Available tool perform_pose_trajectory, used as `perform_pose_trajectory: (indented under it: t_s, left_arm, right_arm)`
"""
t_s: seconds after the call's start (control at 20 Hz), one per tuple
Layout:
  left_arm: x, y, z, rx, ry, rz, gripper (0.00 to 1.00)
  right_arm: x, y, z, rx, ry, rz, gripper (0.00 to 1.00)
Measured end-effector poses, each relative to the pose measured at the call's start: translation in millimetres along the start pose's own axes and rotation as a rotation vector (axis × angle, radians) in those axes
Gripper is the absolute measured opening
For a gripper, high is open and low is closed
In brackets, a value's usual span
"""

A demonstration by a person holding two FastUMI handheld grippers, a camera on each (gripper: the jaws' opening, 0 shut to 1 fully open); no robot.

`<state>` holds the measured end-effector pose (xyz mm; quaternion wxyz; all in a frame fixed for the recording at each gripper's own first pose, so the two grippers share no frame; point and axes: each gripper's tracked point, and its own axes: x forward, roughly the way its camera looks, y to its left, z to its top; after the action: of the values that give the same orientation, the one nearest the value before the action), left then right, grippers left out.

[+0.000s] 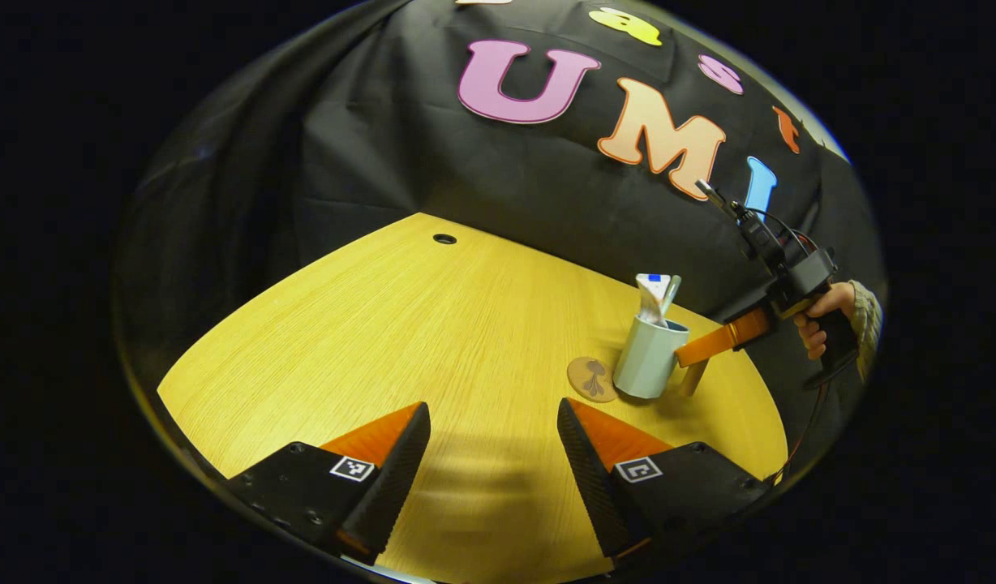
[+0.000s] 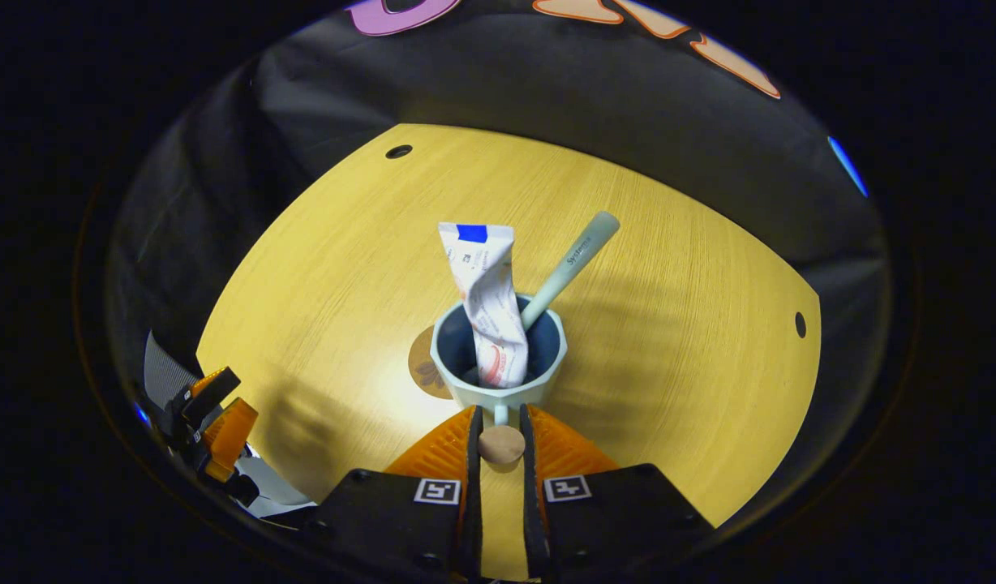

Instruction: Put the toothbrush and toothpaste on the desktop into the cup, then pick up the cup and place it on the coaster on the desktop.

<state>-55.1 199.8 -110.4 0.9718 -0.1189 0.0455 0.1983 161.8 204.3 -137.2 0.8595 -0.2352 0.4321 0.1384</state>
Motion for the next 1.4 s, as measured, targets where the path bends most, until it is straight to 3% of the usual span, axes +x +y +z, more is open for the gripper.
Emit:
perform_pose_trajectory:
  t_s: [0.2,0.35,0.45,1.25,1.3,1.35,1.4]
  left_arm:
    - [0.4,8.5,-4.8,0.021,0.011,0.007,0.91]
    - [-8.7,12.0,-12.1,0.039,0.026,-0.002,0.91]
    - [-9.9,11.6,-13.4,0.047,0.029,-0.011,0.91]
    - [-11.9,9.8,-17.3,0.075,0.056,-0.032,0.91]
    - [-11.7,9.2,-17.3,0.074,0.058,-0.035,0.91]
    - [-12.3,9.4,-17.4,0.073,0.057,-0.035,0.91]
    - [-12.6,8.7,-17.4,0.072,0.058,-0.039,0.91]
  right_arm:
    - [17.4,-5.4,-20.5,0.011,0.037,-0.028,0.23]
    - [20.0,-5.7,-20.6,0.016,0.056,-0.038,0.19]
    - [21.3,-6.4,-21.7,0.016,0.067,-0.044,0.23]
    - [35.9,-12.4,-20.3,0.007,0.120,-0.058,0.19]
    - [37.3,-13.6,-19.5,0.016,0.124,-0.056,0.23]
    - [38.3,-14.0,-19.9,0.020,0.130,-0.055,0.20]
    - [41.0,-14.4,-18.9,0.021,0.136,-0.054,0.25]
